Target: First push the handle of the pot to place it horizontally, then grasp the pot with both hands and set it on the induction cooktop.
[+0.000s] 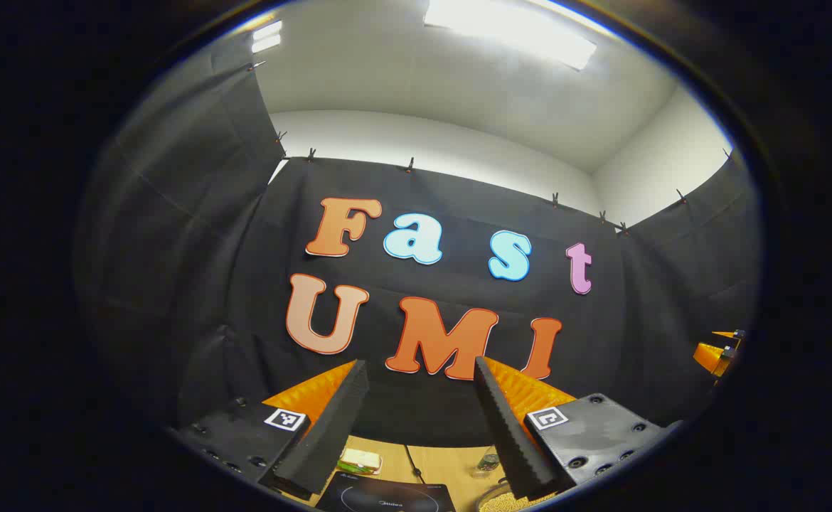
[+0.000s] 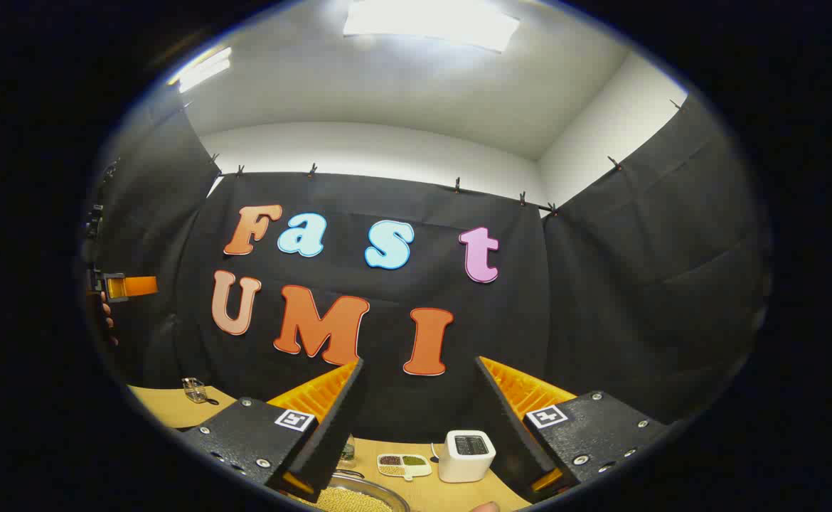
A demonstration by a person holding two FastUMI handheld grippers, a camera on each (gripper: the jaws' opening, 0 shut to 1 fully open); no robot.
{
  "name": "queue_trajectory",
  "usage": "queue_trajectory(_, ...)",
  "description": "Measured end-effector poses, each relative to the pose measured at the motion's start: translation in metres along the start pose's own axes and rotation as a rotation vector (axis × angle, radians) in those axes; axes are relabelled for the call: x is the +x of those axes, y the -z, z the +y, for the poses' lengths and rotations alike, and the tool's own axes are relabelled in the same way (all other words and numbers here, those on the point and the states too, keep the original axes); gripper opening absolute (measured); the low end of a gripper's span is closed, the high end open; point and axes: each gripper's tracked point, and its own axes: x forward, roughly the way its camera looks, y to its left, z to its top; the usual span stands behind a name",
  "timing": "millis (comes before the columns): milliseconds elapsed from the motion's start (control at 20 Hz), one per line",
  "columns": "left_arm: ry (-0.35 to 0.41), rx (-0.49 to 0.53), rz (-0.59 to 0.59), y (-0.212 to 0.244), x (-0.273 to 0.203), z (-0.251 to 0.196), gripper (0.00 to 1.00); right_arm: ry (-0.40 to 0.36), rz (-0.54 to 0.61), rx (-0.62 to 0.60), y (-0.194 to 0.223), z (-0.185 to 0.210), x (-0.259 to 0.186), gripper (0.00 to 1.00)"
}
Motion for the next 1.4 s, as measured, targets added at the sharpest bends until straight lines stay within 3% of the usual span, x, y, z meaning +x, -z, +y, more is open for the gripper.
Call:
queue_trajectory(150,0.016,-0.004,0.024,0.005,-0.001,-0.001,0.96,-0.058,-0.007,0.026,0.000,0.018,-0.004,0.96)
queue_trajectory(350,0.016,-0.006,0.053,0.008,-0.001,-0.001,0.98,-0.076,0.011,0.022,0.005,0.025,-0.005,0.93)
queue_trajectory(550,-0.008,0.027,0.029,0.001,-0.004,0.000,0.97,-0.078,-0.008,0.017,0.004,0.032,-0.008,0.93)
queue_trajectory(800,-0.004,0.085,-0.017,-0.010,-0.017,-0.001,0.97,-0.136,-0.003,0.038,0.015,0.054,-0.010,0.93)
queue_trajectory(1150,0.022,0.129,-0.044,-0.012,-0.028,-0.009,0.97,-0.147,0.107,0.029,0.053,0.062,-0.008,0.93)
queue_trajectory(1400,0.029,0.151,-0.027,-0.002,-0.025,-0.008,0.97,-0.243,0.249,0.034,0.095,0.086,-0.019,0.93)
